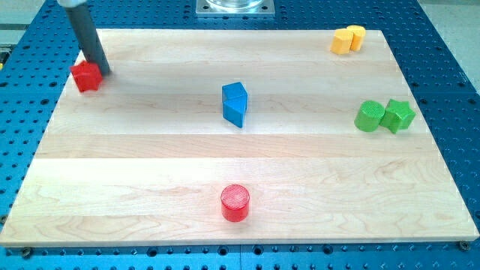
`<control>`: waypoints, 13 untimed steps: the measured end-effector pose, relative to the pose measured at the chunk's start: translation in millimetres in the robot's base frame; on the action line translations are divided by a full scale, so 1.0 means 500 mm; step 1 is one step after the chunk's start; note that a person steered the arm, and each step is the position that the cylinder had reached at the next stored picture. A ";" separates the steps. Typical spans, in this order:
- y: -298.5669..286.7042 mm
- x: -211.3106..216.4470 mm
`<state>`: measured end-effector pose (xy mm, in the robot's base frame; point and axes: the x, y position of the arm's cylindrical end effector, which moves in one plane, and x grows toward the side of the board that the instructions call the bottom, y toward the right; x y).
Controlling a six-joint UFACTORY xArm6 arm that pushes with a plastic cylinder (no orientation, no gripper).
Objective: Move the red star into the top of the red circle
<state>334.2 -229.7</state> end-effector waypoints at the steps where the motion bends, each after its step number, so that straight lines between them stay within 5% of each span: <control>1: 0.031 -0.078; 2: -0.074 -0.053; 3: 0.013 0.117; 4: 0.080 0.102; 5: -0.026 0.013; 6: -0.042 0.143; 7: 0.100 0.195; 8: 0.050 0.247; 9: -0.043 0.205; 10: -0.031 0.310; 11: 0.172 0.326; 13: 0.294 0.436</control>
<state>551.9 -83.0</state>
